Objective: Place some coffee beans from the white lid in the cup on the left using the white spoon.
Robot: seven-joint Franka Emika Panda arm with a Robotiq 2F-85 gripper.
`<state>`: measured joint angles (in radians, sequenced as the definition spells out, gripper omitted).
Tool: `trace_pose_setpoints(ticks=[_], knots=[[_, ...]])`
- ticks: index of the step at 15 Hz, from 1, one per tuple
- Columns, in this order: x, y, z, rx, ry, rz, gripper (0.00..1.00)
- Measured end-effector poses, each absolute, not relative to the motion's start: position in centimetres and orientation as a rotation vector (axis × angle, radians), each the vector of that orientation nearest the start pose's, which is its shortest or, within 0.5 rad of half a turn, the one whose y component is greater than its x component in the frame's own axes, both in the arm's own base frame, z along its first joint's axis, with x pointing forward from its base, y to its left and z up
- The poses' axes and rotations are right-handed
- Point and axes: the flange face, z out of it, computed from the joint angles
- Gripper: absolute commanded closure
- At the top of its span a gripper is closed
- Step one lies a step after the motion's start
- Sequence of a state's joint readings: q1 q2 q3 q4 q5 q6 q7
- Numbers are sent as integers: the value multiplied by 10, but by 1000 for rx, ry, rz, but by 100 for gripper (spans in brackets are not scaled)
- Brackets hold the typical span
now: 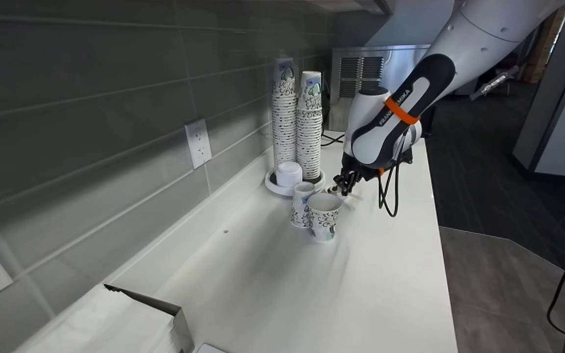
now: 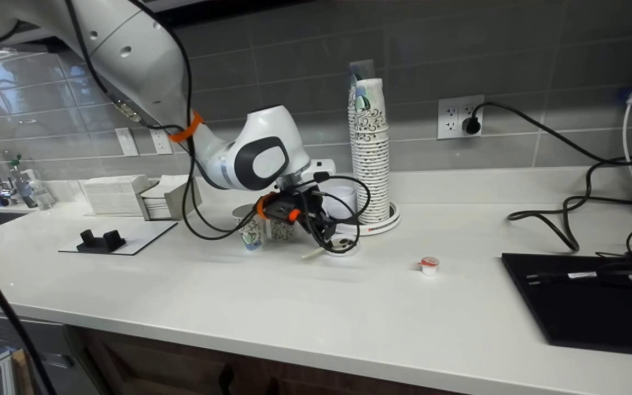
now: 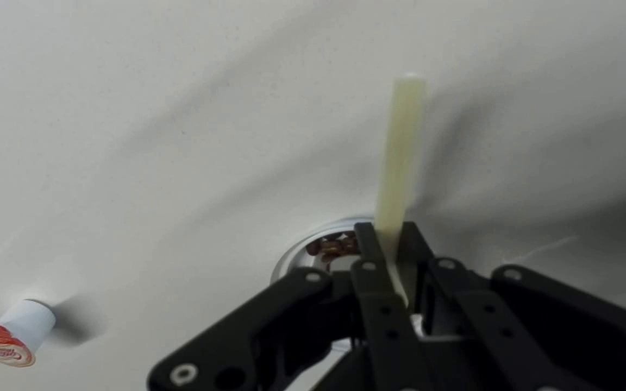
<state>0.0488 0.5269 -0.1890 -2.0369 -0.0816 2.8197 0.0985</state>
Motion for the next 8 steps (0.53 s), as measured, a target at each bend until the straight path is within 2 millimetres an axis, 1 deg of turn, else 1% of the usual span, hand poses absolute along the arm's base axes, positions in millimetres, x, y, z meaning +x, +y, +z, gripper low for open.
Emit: trace_pose_setpoints(ticks=[5, 8], knots=[[610, -77, 221, -3245, 196, -433, 97], [598, -70, 234, -3261, 184, -433, 97]])
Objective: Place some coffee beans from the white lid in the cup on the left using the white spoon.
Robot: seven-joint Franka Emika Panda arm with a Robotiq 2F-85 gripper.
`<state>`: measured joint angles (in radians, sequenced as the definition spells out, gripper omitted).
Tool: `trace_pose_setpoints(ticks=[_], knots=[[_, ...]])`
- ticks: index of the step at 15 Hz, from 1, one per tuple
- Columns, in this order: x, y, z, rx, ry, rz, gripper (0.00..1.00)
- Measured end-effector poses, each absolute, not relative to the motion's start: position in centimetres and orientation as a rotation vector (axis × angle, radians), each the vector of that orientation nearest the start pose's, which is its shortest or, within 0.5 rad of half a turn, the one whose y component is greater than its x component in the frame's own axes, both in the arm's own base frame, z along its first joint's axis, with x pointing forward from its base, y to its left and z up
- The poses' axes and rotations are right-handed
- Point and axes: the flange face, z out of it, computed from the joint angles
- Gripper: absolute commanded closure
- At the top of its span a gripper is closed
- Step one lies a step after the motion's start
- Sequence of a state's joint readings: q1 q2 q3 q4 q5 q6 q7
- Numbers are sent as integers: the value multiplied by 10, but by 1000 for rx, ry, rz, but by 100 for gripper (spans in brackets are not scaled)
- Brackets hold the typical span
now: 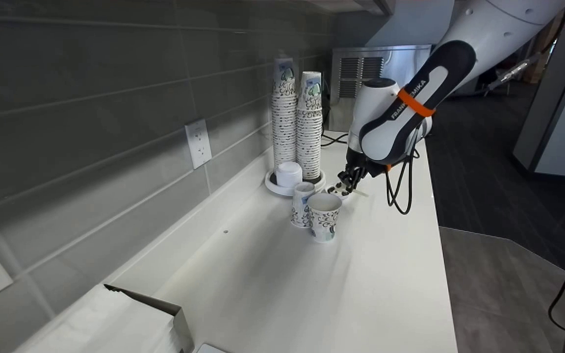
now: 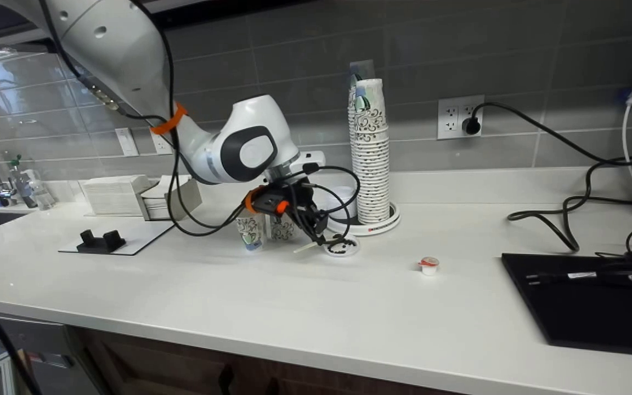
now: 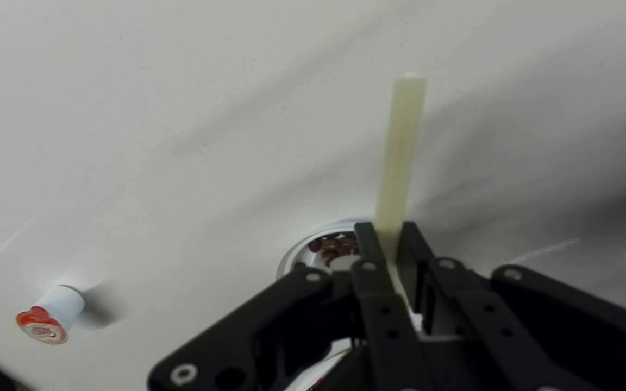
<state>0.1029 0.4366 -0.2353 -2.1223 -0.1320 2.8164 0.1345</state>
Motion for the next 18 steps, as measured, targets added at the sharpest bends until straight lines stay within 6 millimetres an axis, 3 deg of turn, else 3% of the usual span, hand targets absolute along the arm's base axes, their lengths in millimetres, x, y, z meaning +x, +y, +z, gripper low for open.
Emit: trace_pose_setpoints(ticks=[9, 14, 18], knots=[[528, -34, 298, -3280, 35, -519, 97], [497, 15, 327, -3247, -177, -544, 97], [482, 48, 333, -3211, -360, -495, 97]])
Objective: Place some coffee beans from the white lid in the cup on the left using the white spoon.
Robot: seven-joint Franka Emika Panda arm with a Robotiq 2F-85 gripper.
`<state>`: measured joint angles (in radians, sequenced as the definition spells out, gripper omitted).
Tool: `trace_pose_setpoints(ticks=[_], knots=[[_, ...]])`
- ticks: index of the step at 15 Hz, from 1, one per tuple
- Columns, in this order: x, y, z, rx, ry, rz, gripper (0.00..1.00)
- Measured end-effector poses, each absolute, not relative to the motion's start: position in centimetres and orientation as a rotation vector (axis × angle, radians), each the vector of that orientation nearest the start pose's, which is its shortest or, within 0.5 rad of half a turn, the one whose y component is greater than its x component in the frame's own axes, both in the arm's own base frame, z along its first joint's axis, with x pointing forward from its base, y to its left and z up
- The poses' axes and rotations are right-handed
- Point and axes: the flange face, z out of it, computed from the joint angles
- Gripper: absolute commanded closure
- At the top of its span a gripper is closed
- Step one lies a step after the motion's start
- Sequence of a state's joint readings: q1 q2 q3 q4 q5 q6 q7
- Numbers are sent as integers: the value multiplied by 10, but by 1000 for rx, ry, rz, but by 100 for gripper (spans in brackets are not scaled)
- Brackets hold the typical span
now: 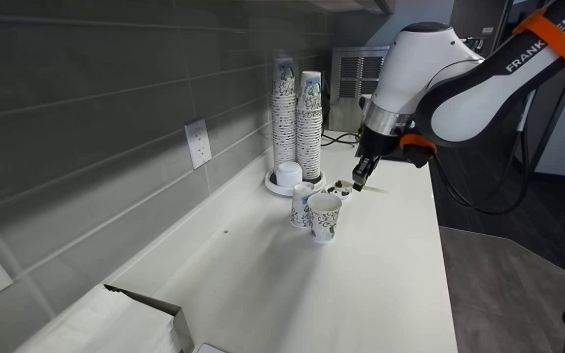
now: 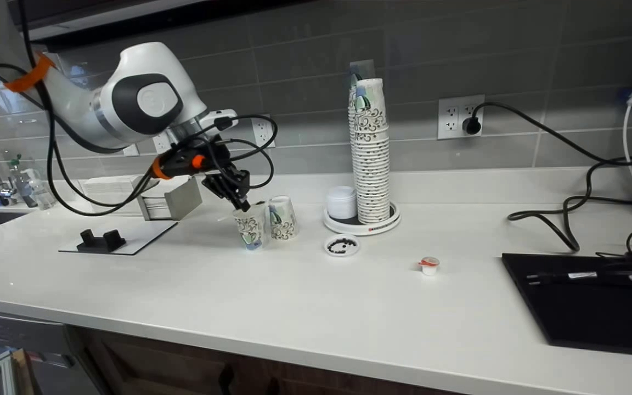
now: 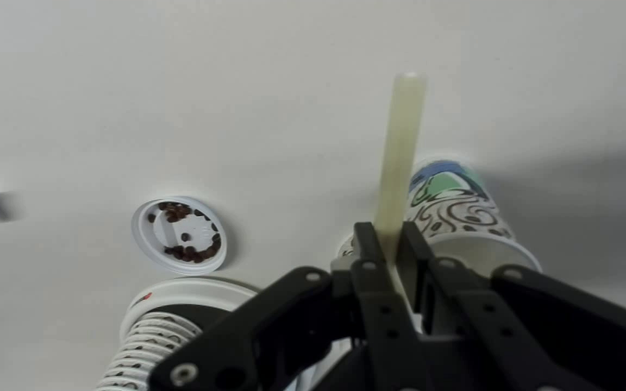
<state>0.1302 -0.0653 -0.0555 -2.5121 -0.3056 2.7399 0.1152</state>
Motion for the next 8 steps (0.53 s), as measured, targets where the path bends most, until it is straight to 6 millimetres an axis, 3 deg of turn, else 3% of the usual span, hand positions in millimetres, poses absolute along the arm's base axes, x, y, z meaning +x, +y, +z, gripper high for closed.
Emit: trace_pose_setpoints(ticks=[1, 2, 8], knots=[[481, 53, 334, -3201, -396, -475, 97], [480, 56, 334, -3189, -432, -455, 86], [479, 59, 333, -3160, -529, -431, 86]])
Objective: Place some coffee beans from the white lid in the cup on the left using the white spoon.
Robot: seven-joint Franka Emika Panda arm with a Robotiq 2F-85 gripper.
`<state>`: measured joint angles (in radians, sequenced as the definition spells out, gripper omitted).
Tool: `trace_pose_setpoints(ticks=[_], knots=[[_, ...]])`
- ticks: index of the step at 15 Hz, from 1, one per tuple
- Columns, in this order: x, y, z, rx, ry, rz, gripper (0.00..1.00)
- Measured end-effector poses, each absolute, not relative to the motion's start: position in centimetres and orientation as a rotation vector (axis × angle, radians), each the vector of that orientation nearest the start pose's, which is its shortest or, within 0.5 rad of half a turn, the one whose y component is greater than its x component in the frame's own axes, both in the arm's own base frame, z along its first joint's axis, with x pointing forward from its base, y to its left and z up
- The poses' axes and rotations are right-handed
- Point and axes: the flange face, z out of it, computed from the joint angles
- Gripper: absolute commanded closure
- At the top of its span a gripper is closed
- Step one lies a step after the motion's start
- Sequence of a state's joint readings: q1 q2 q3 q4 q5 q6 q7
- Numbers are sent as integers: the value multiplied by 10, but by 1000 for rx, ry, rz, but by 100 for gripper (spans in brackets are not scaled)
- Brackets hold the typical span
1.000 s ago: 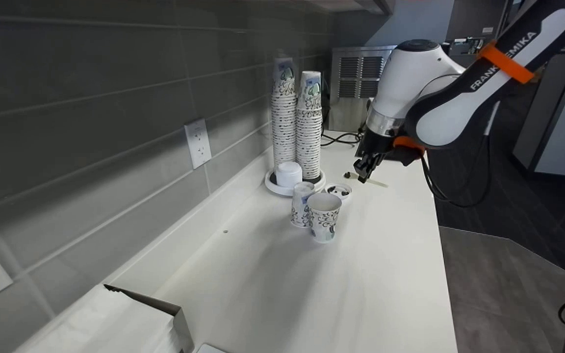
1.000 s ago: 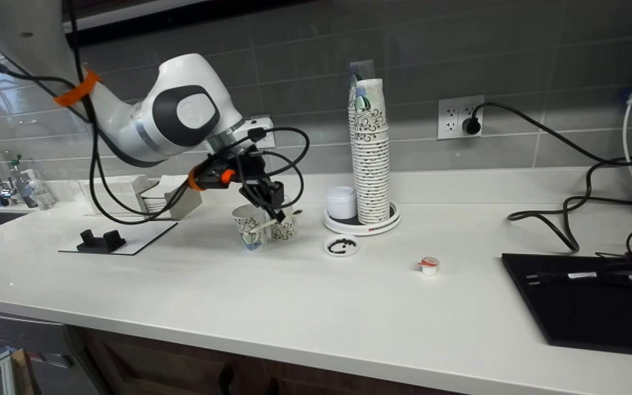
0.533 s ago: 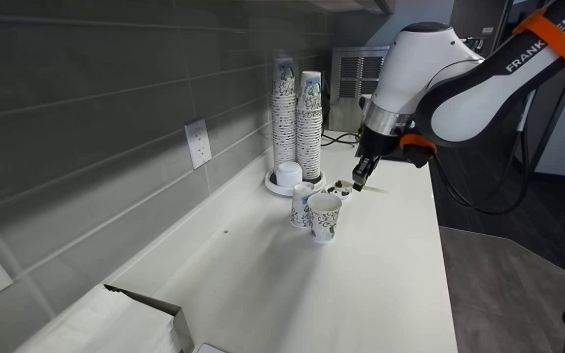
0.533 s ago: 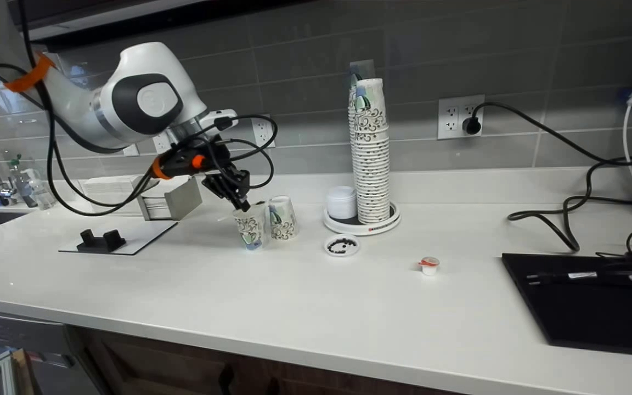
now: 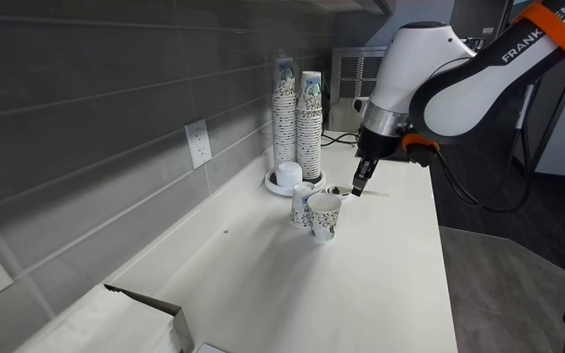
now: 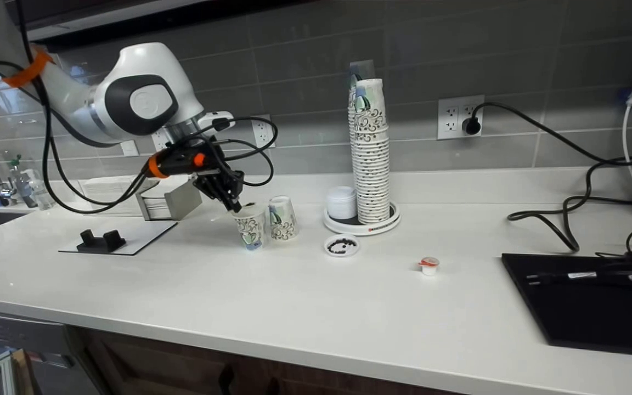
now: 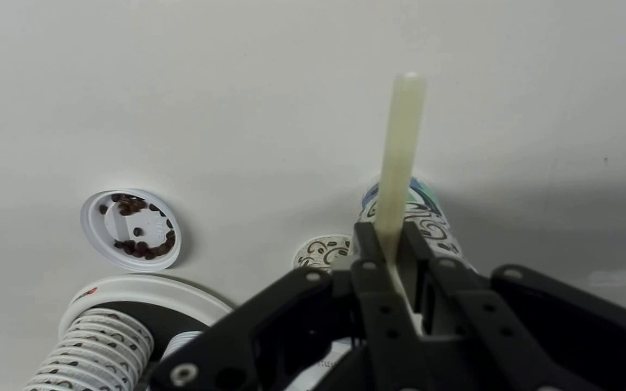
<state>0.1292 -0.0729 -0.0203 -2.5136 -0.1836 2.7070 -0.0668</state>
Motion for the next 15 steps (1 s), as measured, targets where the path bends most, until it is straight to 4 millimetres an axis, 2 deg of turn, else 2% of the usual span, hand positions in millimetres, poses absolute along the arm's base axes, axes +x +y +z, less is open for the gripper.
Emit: trace_pose_setpoints(ticks=[1, 4, 10, 15], knots=[[479, 59, 333, -3160, -530, -431, 97], [479, 60, 333, -3165, -548, -432, 97], [479, 80, 335, -3188, -692, -462, 97], [477, 83, 334, -3244, -716, -495, 97]])
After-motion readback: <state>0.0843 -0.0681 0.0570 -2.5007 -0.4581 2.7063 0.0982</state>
